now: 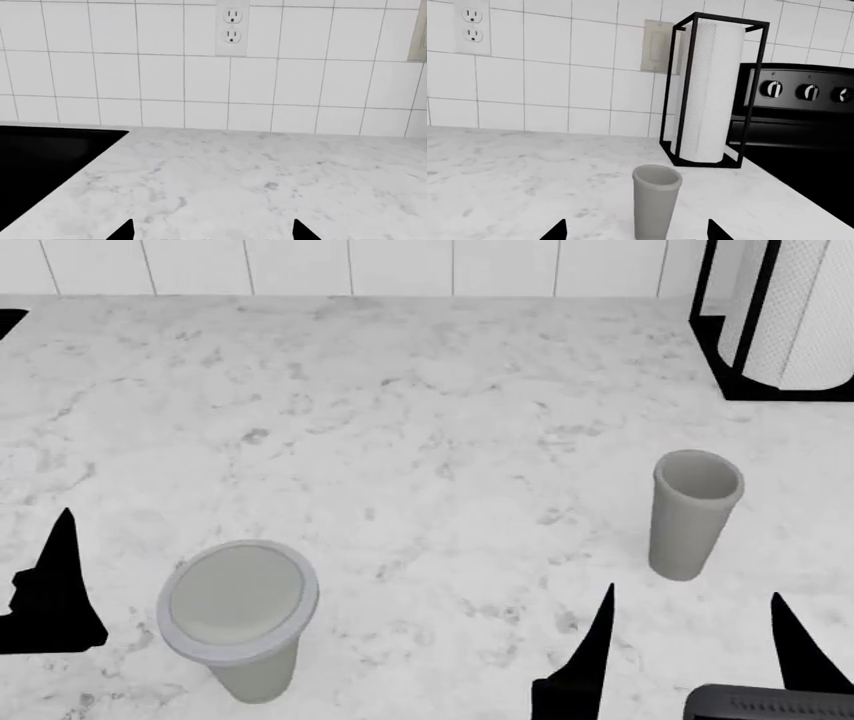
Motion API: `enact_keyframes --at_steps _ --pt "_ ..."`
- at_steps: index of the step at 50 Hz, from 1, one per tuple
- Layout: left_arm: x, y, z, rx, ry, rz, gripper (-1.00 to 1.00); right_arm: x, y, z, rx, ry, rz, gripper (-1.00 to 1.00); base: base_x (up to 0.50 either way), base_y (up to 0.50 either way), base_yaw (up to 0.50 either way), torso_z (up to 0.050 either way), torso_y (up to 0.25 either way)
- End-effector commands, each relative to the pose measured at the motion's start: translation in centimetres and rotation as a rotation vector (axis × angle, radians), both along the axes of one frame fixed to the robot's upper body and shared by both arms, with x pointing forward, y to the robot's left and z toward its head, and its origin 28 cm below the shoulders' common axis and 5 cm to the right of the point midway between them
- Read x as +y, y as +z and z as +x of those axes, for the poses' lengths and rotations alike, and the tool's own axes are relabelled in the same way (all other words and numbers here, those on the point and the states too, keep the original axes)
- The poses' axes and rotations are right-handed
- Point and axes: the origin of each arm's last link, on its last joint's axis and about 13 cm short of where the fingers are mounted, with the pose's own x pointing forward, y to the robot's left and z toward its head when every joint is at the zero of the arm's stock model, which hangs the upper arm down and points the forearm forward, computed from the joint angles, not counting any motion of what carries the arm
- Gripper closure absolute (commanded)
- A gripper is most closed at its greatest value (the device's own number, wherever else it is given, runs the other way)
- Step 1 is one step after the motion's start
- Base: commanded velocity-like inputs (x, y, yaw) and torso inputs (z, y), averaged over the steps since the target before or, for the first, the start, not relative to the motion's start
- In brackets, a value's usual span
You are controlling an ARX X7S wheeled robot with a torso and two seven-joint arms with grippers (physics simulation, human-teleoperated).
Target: Stack the cups from largest to smallest.
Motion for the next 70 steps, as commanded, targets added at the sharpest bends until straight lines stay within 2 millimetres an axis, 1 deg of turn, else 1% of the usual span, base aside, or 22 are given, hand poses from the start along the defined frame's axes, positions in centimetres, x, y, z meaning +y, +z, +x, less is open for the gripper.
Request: enact_keyframes --at_steps 1,4,5,7,10,13,14,17,20,24,26,33,35,43,48,51,57,61,63,65,70 --pt "0.1 0.1 0.2 0.010 -0.002 -0.029 -1.00 -0.5 0.2 -0.3 -0.004 -0.033 0.011 -1.00 0.00 0.00 0.00 0.000 0.000" --pt "0.1 0.1 0.2 0.009 -0.007 -0.018 -1.00 -0.6 0.2 -0.3 -0.004 -0.033 0.009 -1.00 0.00 0.00 0.00 0.000 0.000" --pt "0.2 0.1 0.2 0.009 -0.006 -0.017 -1.00 -0.6 0.2 -0.4 0.004 -0.043 -0.026 -1.00 0.00 0.00 0.00 0.000 0.000" --pt "-0.1 0.1 0.3 0.011 -0.002 -0.014 -1.00 -0.6 0.0 -0.4 0.011 -0.036 -0.011 -1.00 0.00 0.00 0.00 0.000 0.000" --pt "0.3 0.2 0.3 0.013 0.001 -0.013 -1.00 -0.6 -0.1 -0.2 0.043 -0.011 0.028 -1.00 0.00 0.00 0.00 0.000 0.000" --pt "0.5 0.1 0.4 0.015 0.002 -0.011 -1.00 -1.1 0.1 -0.1 0.047 -0.038 0.085 -1.00 0.00 0.00 0.00 0.000 0.000" --pt "0.5 0.1 0.4 0.017 0.002 -0.008 -1.00 -1.5 0.3 0.1 0.054 -0.047 0.067 -1.00 0.00 0.00 0.00 0.000 0.000" --pt "0.4 0.1 0.6 0.021 0.007 -0.005 -1.00 -2.0 0.8 0.5 0.058 -0.033 0.090 -1.00 0.00 0.00 0.00 0.000 0.000" --pt "0.5 0.2 0.6 0.020 0.012 -0.004 -1.00 -2.6 0.5 1.4 0.107 0.011 0.096 -1.00 0.00 0.00 0.00 0.000 0.000" --pt "0.8 0.2 0.6 0.022 0.013 -0.001 -1.00 -3.4 0.4 2.3 0.118 -0.009 0.103 -1.00 0.00 0.00 0.00 0.000 0.000" --pt "0.8 0.2 0.6 0.023 0.013 0.002 -1.00 -3.7 0.2 2.8 0.163 -0.011 0.079 -1.00 0.00 0.00 0.00 0.000 0.000" --pt "0.7 0.3 0.6 0.023 0.017 0.005 -1.00 -4.3 -0.1 3.9 0.190 -0.003 0.101 -1.00 0.00 0.00 0.00 0.000 0.000" --pt "0.8 0.1 0.5 0.028 0.014 0.010 -1.00 -4.5 -0.5 4.6 0.225 -0.008 0.092 -1.00 0.00 0.00 0.00 0.000 0.000" --pt "1.0 0.1 0.5 0.031 0.016 0.011 -1.00 -4.9 -0.2 6.4 0.226 0.032 0.160 -1.00 0.00 0.00 0.00 0.000 0.000" --pt "1.1 0.0 0.6 0.034 0.016 0.009 -1.00 -4.7 0.1 7.2 0.224 0.067 0.186 -1.00 0.00 0.00 0.00 0.000 0.000" --pt "1.0 0.0 0.6 0.037 0.014 0.011 -1.00 -4.8 0.2 7.8 0.230 0.068 0.177 -1.00 0.00 0.00 0.00 0.000 0.000" --pt "1.1 0.1 0.6 0.034 0.017 0.008 -1.00 -4.9 -0.2 8.4 0.245 0.067 0.188 -1.00 0.00 0.00 0.00 0.000 0.000" --pt "0.9 -0.4 0.7 0.047 0.014 0.011 -1.00 -5.2 -0.5 8.9 0.271 0.059 0.175 -1.00 0.00 0.00 0.00 0.000 0.000" --pt "0.8 -0.3 0.8 0.047 0.013 0.010 -1.00 -5.4 -0.5 9.0 0.282 0.039 0.142 -1.00 0.00 0.00 0.00 0.000 0.000" --pt "1.1 -0.3 0.9 0.048 0.019 0.007 -1.00 -5.5 -0.5 9.2 0.279 0.038 0.156 -1.00 0.00 0.00 0.00 0.000 0.000" --pt "1.2 -0.3 1.0 0.047 0.023 0.007 -1.00 -5.5 -0.3 10.0 0.278 0.038 0.176 -1.00 0.00 0.00 0.00 0.000 0.000"
